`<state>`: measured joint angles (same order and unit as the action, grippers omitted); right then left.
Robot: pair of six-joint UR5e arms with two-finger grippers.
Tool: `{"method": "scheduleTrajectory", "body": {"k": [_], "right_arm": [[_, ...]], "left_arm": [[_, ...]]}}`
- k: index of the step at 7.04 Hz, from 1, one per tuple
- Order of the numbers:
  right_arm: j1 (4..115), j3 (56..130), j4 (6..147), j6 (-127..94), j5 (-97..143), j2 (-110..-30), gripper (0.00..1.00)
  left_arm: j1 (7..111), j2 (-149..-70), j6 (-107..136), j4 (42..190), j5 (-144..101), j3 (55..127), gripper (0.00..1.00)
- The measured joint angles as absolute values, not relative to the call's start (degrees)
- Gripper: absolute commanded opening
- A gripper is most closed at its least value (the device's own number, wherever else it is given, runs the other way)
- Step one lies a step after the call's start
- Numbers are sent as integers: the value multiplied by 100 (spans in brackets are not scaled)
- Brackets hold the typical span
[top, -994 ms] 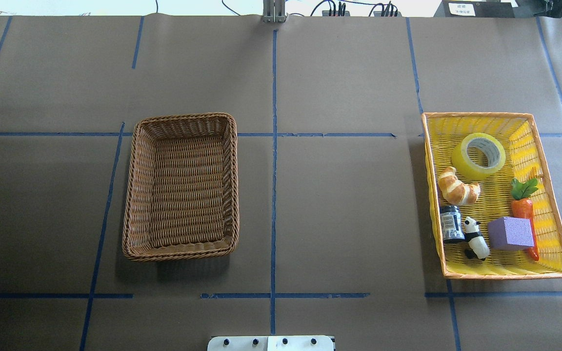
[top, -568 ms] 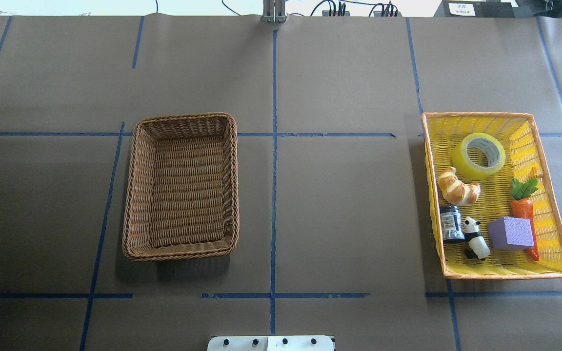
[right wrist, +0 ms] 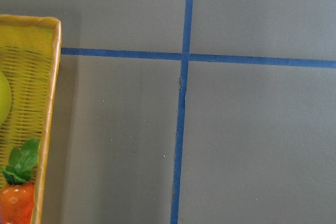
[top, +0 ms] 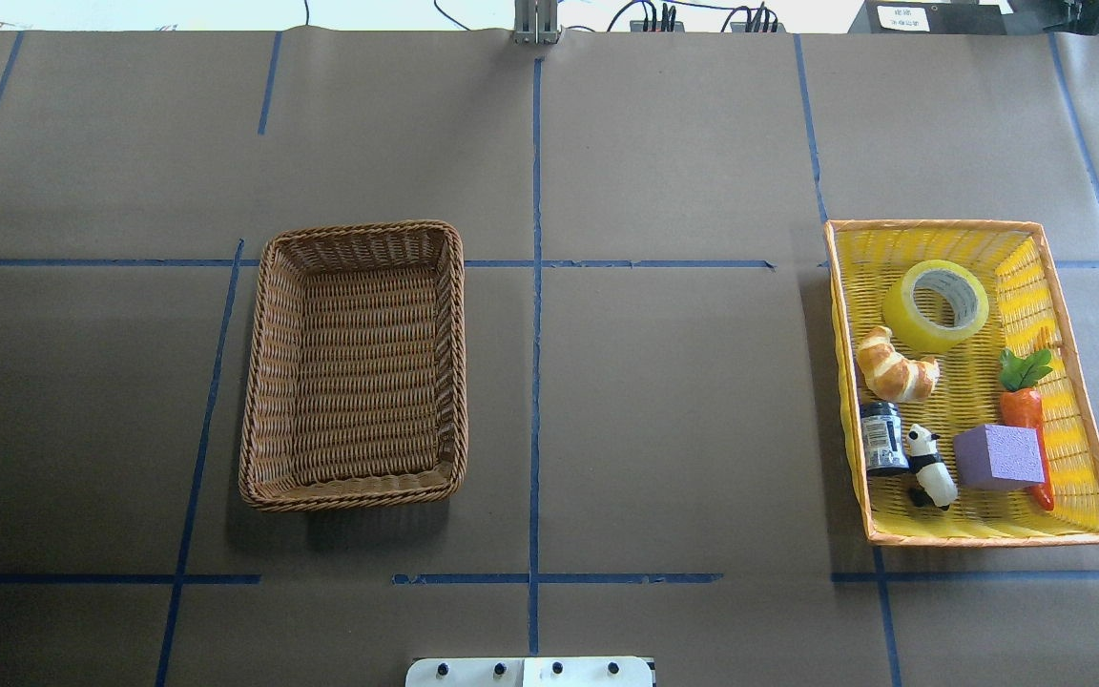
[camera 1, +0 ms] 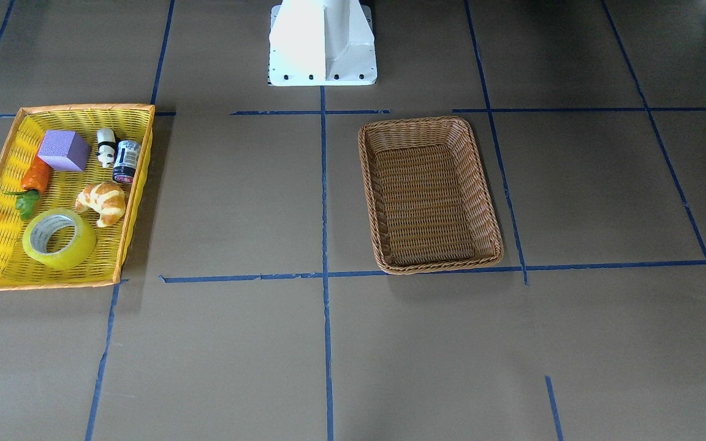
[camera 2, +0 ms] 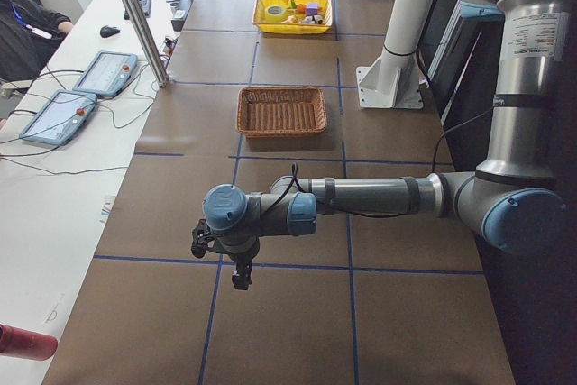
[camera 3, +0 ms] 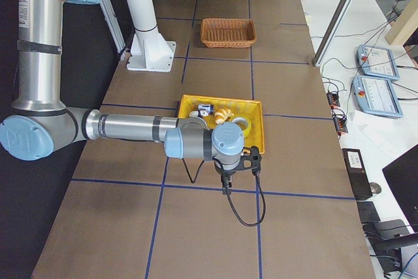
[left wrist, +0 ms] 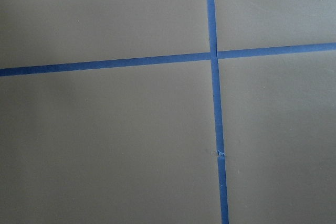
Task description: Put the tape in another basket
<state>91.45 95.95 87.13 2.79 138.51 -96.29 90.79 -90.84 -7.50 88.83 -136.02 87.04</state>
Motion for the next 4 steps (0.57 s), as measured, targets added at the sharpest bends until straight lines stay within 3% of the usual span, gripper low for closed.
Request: {"method": "scheduleTrajectory", "body": {"k": [4], "right_arm": [[8944,9742,8745,283,13832,-9245,100]], "left_arm": [[9085,-9069,-714,8875,-13612,8789,100]]}}
